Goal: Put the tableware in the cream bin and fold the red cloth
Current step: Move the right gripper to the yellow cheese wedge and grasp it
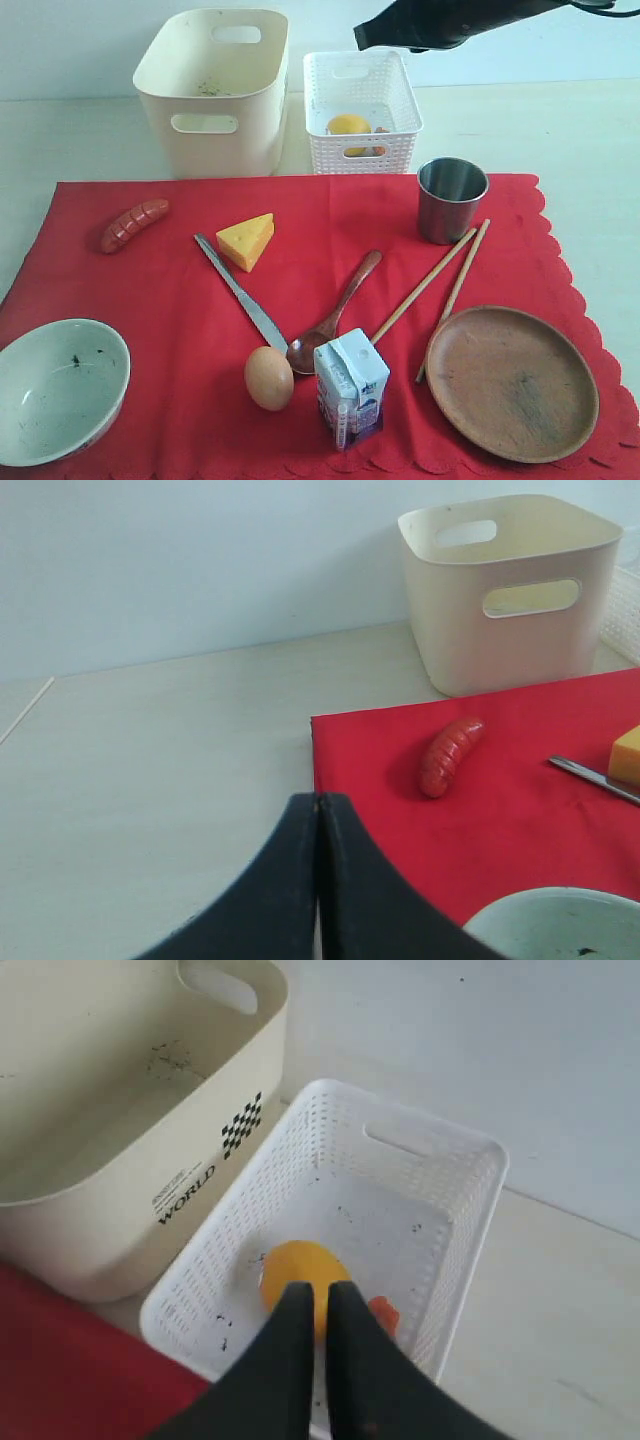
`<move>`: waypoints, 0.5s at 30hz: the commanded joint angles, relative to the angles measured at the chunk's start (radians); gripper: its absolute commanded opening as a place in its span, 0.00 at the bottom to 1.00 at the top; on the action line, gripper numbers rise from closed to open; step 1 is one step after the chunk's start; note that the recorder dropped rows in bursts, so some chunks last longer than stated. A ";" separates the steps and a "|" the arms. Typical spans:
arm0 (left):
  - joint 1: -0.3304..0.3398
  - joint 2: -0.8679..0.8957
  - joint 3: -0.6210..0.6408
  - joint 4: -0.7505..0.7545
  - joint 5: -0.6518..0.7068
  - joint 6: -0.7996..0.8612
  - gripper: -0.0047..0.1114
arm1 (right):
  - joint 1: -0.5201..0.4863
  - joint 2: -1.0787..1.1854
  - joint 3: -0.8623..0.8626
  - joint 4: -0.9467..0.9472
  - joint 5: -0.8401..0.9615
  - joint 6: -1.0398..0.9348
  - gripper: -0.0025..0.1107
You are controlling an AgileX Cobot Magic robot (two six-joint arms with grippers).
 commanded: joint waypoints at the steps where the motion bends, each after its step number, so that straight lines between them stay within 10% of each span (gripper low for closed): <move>1: 0.002 -0.007 0.003 0.000 -0.006 -0.006 0.04 | 0.003 -0.051 0.046 0.015 0.036 0.021 0.02; 15: 0.002 -0.007 0.003 0.000 -0.006 -0.006 0.04 | 0.236 -0.093 0.230 0.020 -0.048 0.012 0.02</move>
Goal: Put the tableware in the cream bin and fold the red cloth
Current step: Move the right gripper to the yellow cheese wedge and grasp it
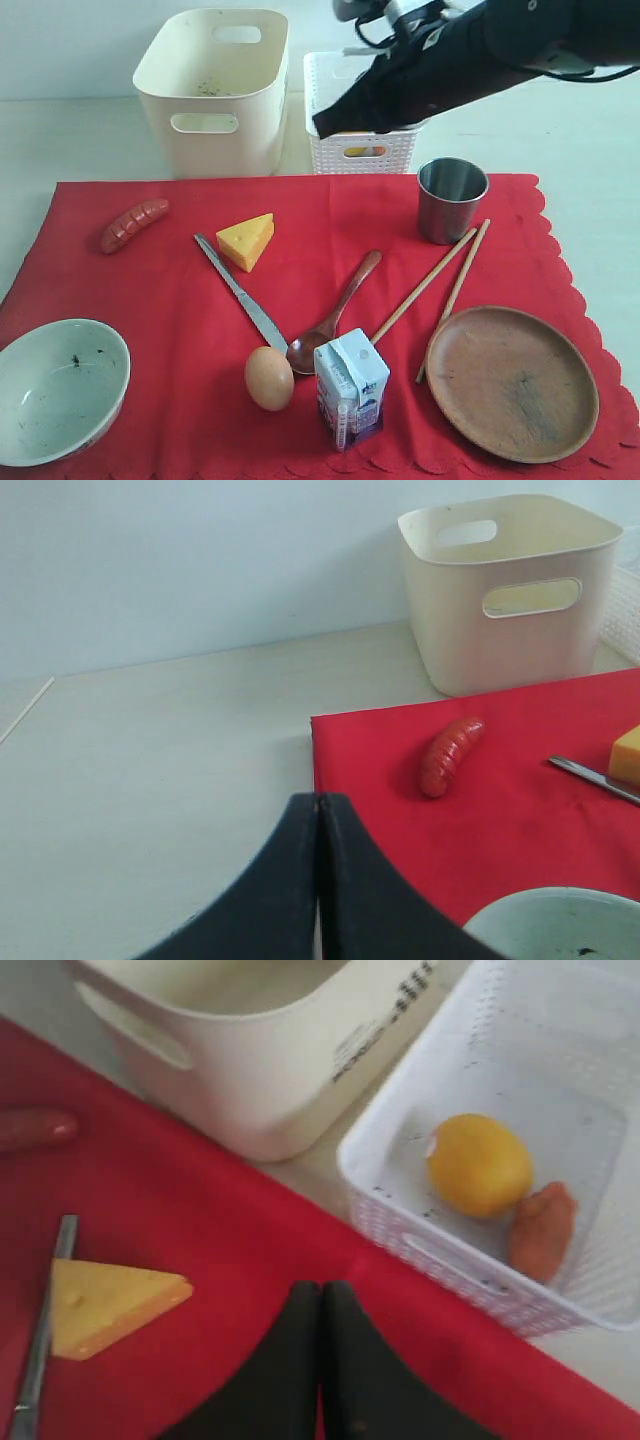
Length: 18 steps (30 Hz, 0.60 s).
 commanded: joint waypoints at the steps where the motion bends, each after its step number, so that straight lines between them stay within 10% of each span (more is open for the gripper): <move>1: 0.002 -0.007 0.003 0.000 -0.006 -0.006 0.04 | 0.089 -0.010 0.012 0.003 -0.035 0.000 0.02; 18: 0.002 -0.007 0.003 0.000 -0.006 -0.006 0.04 | 0.238 0.037 0.012 0.001 -0.095 -0.002 0.02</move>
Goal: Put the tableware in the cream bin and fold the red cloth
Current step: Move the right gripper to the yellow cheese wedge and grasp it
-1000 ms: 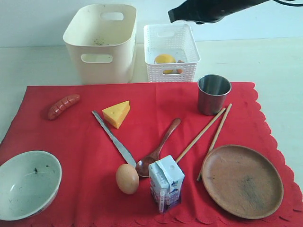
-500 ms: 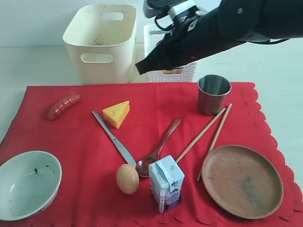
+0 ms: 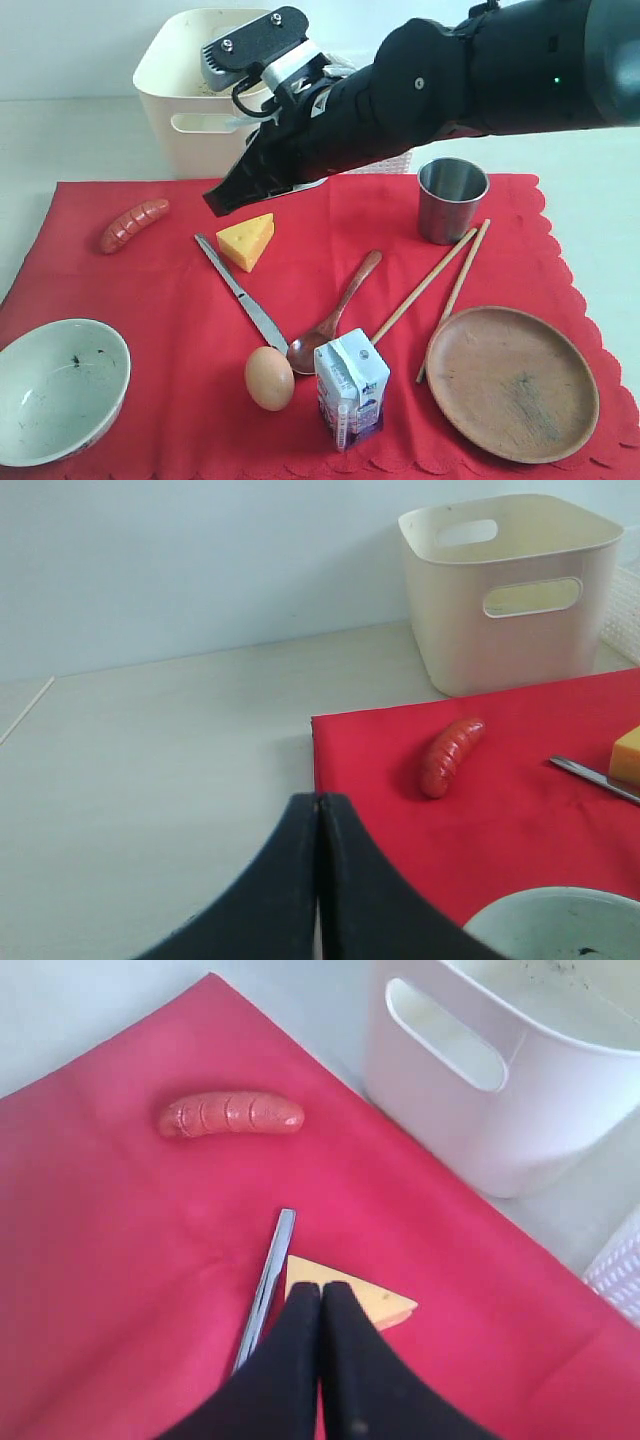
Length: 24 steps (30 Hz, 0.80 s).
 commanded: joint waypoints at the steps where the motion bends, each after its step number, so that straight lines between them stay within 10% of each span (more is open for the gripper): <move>1: 0.002 -0.007 0.003 0.000 -0.006 -0.006 0.04 | 0.001 0.005 0.003 0.001 -0.025 -0.002 0.02; 24: 0.002 -0.007 0.003 0.000 -0.006 -0.006 0.04 | -0.001 0.069 0.003 -0.047 -0.045 -0.004 0.02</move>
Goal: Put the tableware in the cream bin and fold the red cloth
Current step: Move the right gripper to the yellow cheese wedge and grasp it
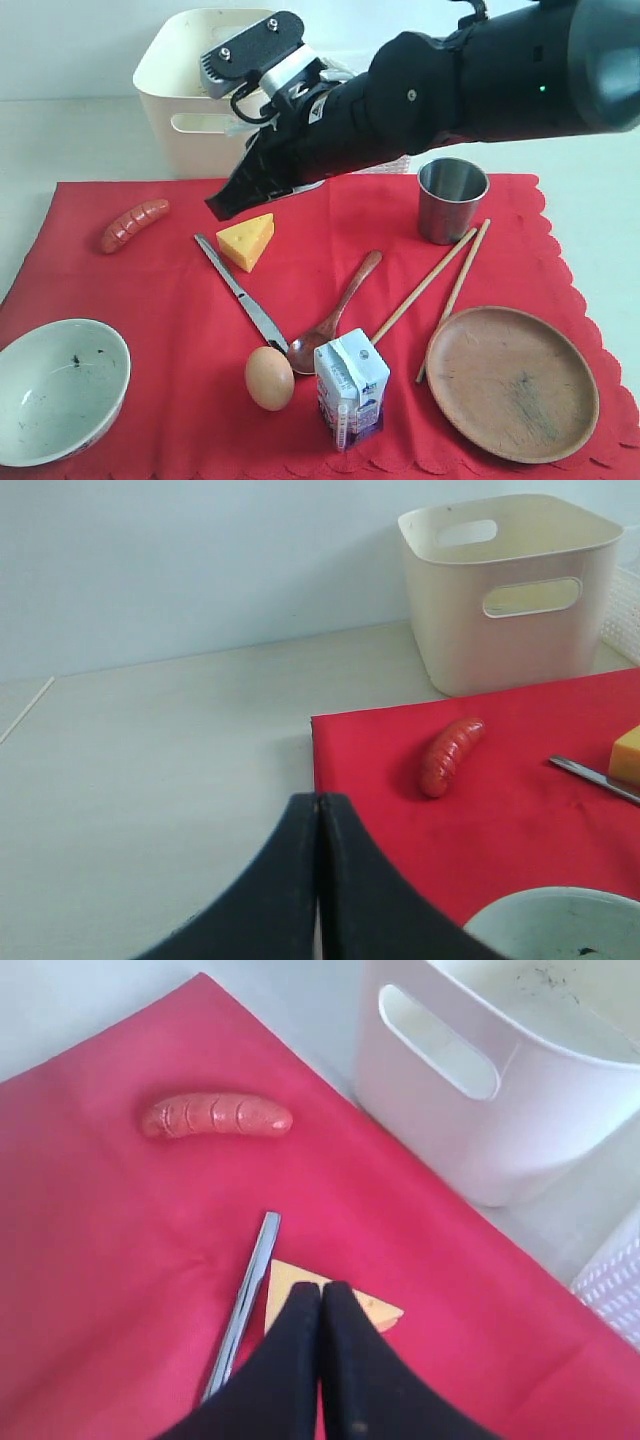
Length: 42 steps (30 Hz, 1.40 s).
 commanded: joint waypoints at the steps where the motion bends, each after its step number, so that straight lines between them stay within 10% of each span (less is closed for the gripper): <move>1: 0.002 -0.007 0.003 0.000 -0.006 -0.006 0.04 | -0.001 0.044 0.003 -0.013 -0.012 -0.004 0.02; 10: 0.002 -0.007 0.003 0.000 -0.006 -0.006 0.04 | -0.001 0.097 0.003 -0.013 -0.063 -0.002 0.09; 27: 0.002 -0.007 0.003 0.000 -0.006 -0.006 0.04 | -0.001 0.114 0.003 -0.042 -0.164 -0.008 0.78; 42: 0.002 -0.007 0.003 0.000 -0.006 -0.006 0.04 | -0.001 0.114 0.003 -0.085 -0.159 -0.074 0.81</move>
